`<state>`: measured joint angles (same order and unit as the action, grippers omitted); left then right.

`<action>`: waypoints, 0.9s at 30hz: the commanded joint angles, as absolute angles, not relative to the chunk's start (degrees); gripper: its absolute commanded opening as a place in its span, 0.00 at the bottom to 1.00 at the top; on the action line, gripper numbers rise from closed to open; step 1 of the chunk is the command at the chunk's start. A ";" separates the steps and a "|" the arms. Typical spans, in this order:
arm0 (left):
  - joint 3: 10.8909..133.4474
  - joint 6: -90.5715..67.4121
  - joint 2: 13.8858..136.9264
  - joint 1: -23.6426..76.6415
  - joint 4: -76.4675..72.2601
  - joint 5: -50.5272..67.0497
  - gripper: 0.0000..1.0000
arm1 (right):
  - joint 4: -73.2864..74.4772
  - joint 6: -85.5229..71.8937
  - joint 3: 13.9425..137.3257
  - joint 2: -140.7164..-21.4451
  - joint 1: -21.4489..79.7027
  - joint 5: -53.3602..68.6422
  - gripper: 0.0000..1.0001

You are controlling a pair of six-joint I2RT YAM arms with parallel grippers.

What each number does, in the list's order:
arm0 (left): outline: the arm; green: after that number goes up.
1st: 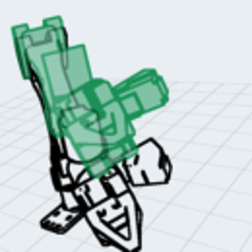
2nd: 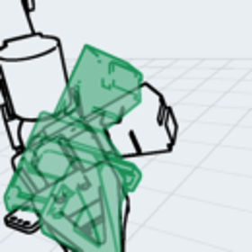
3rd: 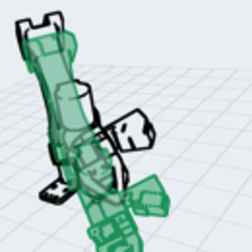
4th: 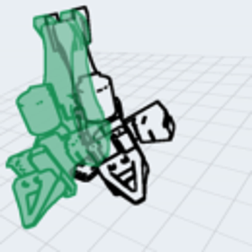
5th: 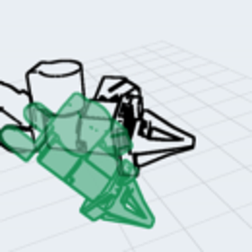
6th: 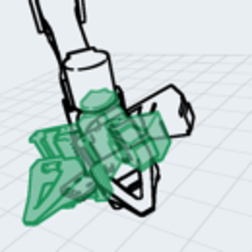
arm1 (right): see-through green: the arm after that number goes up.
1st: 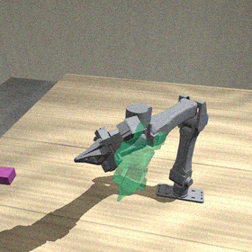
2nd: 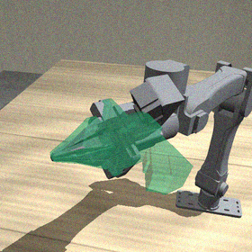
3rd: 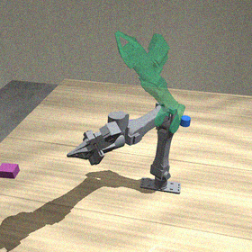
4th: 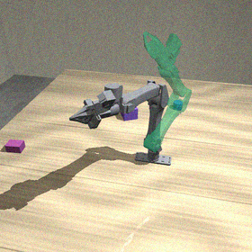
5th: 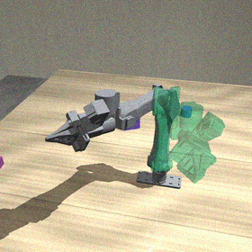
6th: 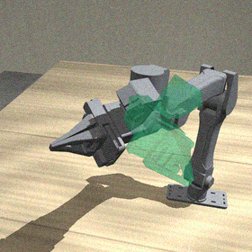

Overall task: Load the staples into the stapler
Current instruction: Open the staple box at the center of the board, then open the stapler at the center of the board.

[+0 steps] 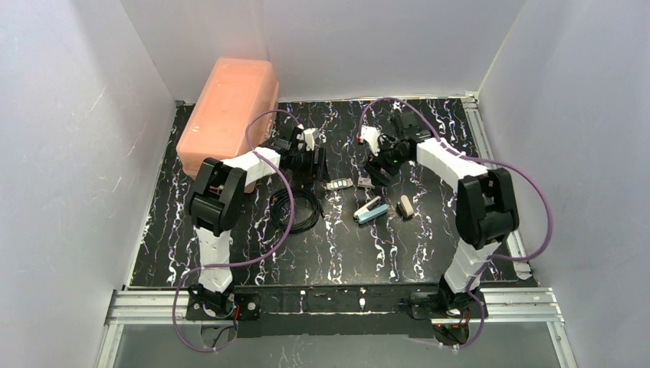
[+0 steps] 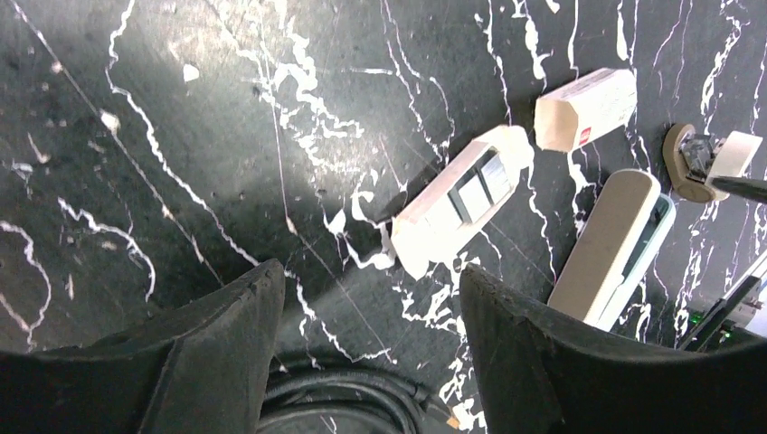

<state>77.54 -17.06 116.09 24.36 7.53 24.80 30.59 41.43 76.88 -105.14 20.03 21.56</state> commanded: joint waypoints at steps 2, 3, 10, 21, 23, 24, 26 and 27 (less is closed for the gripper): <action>75.43 -11.36 109.29 23.82 11.37 30.29 0.70 | 40.19 47.52 73.40 -97.27 19.15 26.42 0.85; 74.81 -10.41 108.00 23.88 10.78 31.92 0.71 | 41.76 49.05 72.64 -96.53 19.16 27.26 0.86; 69.99 -2.36 99.72 23.75 8.73 42.27 0.88 | 48.22 57.50 70.73 -95.91 19.33 28.75 0.92; 65.83 4.39 94.47 23.26 10.41 49.12 0.98 | 48.88 66.98 71.66 -100.85 21.91 24.03 0.99; 65.30 4.93 94.06 23.00 10.21 49.21 0.98 | 48.33 67.78 71.74 -101.69 23.02 22.41 0.99; 65.29 5.19 94.00 22.91 10.30 49.45 0.98 | 47.81 68.00 71.60 -102.02 23.48 21.73 0.99; 65.14 5.55 94.06 22.73 10.29 49.68 0.98 | 46.40 68.15 71.02 -102.27 24.60 20.76 0.99; 65.06 5.73 94.01 22.64 10.28 49.78 0.98 | 45.54 68.05 70.55 -102.34 25.18 20.26 0.99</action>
